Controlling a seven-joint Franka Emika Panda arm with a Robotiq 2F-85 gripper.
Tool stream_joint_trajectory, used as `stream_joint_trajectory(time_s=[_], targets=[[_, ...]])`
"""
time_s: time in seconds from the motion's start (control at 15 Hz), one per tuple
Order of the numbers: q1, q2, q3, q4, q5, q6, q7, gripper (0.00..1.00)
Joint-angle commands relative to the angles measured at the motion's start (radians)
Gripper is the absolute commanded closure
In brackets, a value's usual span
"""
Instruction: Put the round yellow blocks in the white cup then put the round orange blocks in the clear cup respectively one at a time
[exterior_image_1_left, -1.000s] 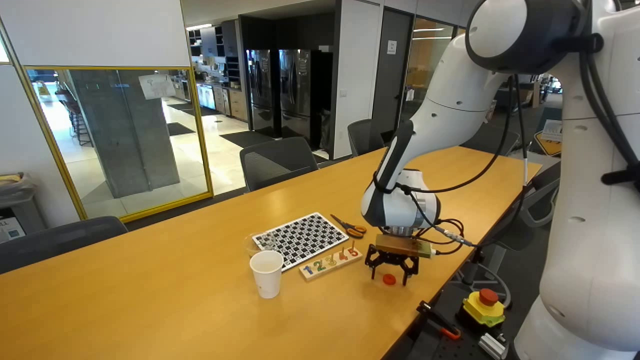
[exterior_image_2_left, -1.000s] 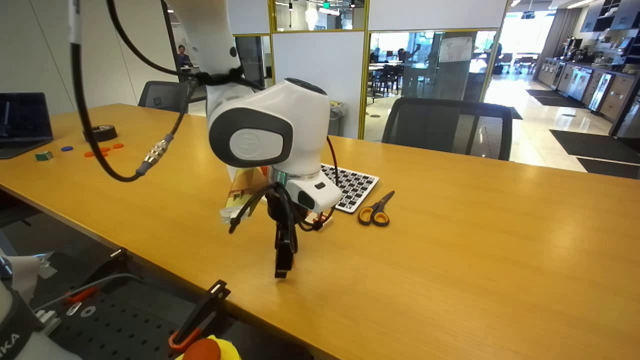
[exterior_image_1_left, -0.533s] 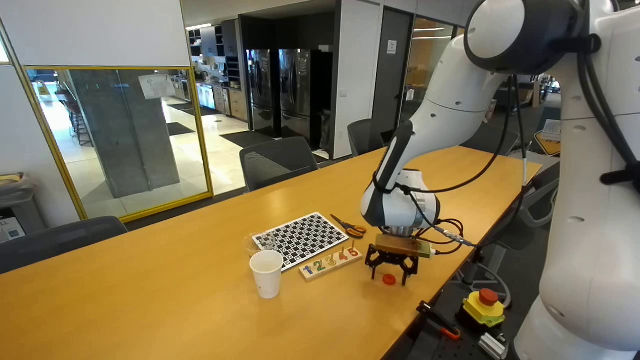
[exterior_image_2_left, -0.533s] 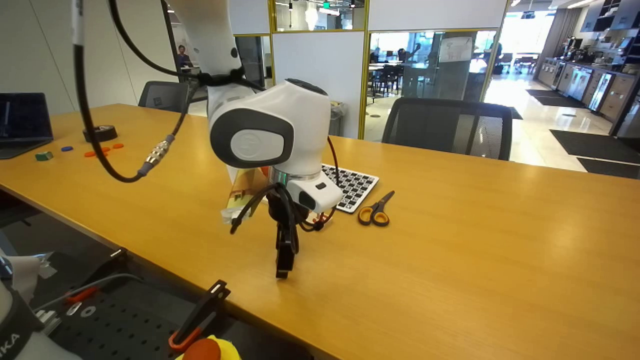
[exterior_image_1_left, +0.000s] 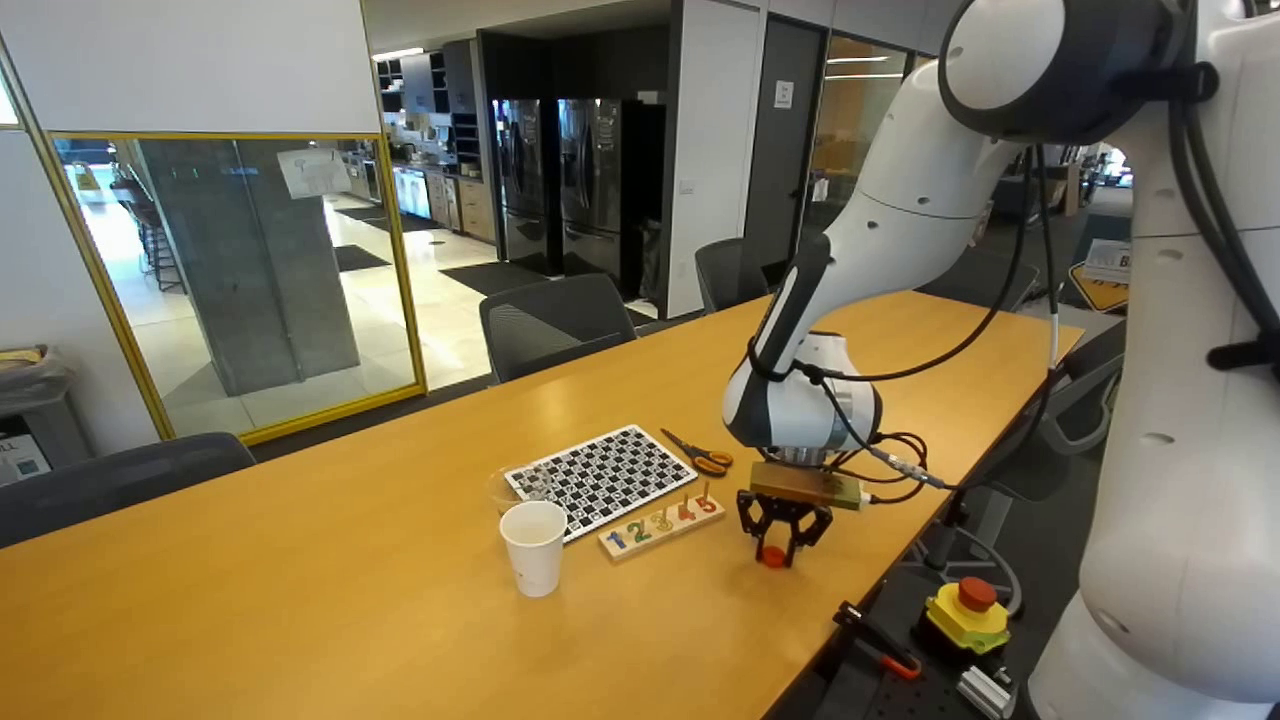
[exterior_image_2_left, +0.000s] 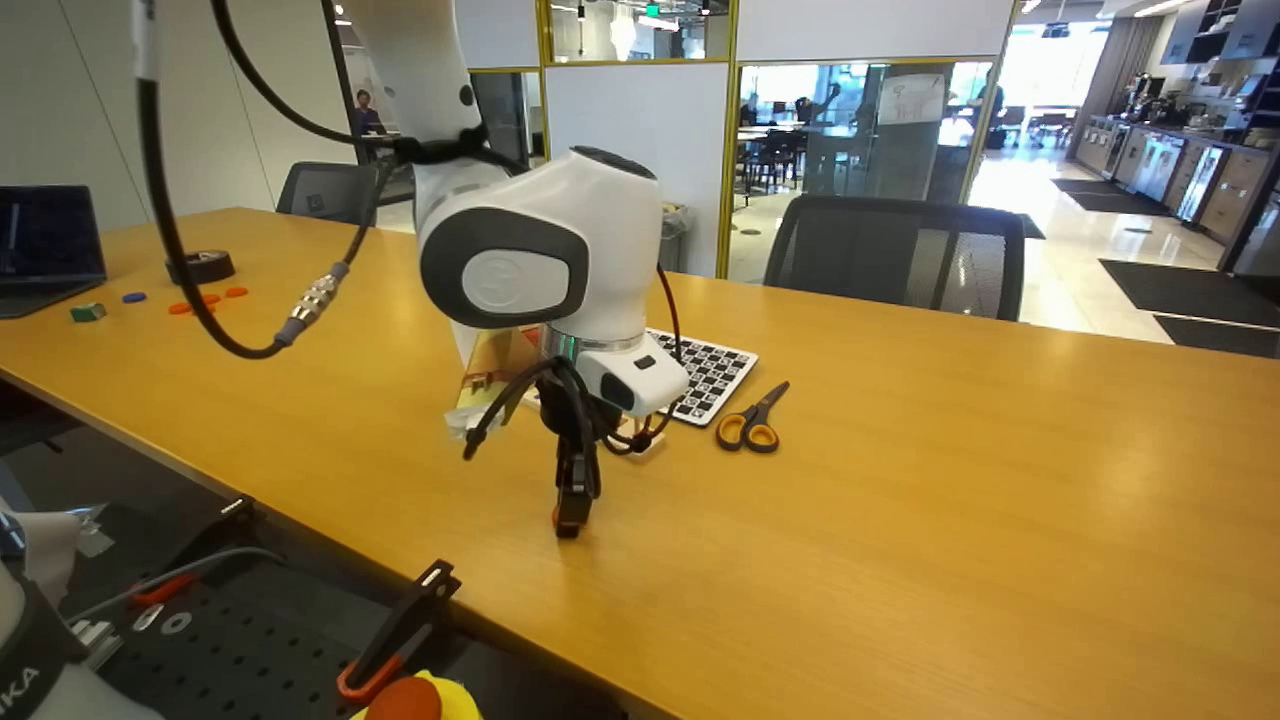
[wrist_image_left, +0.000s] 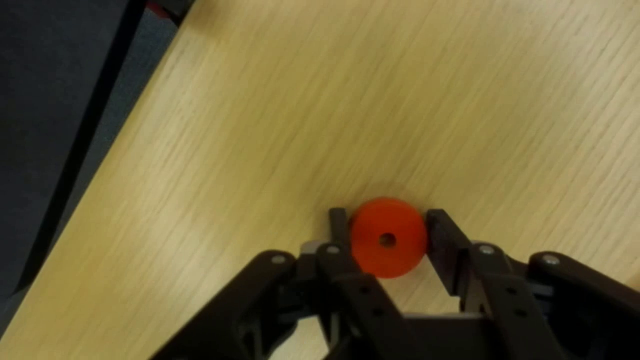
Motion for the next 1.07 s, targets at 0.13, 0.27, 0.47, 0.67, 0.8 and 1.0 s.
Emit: stream_joint_trajectory(time_s=[0.13, 0.27, 0.47, 0.67, 0.8, 1.0], targets=[[0.062, -0.067, -0.023, -0.024, -0.063, -0.005, 0.063, 0.82], [0.128, -0.116, -0.04, -0.037, -0.13, 0.015, 0.142, 0.82], [0.233, -0.185, -0.073, -0.015, -0.293, 0.011, 0.327, 0.82], [0.285, -0.24, -0.046, 0.033, -0.444, 0.017, 0.494, 0.82], [0.296, -0.25, -0.005, 0.079, -0.52, 0.025, 0.574, 0.82], [0.306, -0.223, 0.051, 0.168, -0.62, 0.026, 0.674, 0.82]])
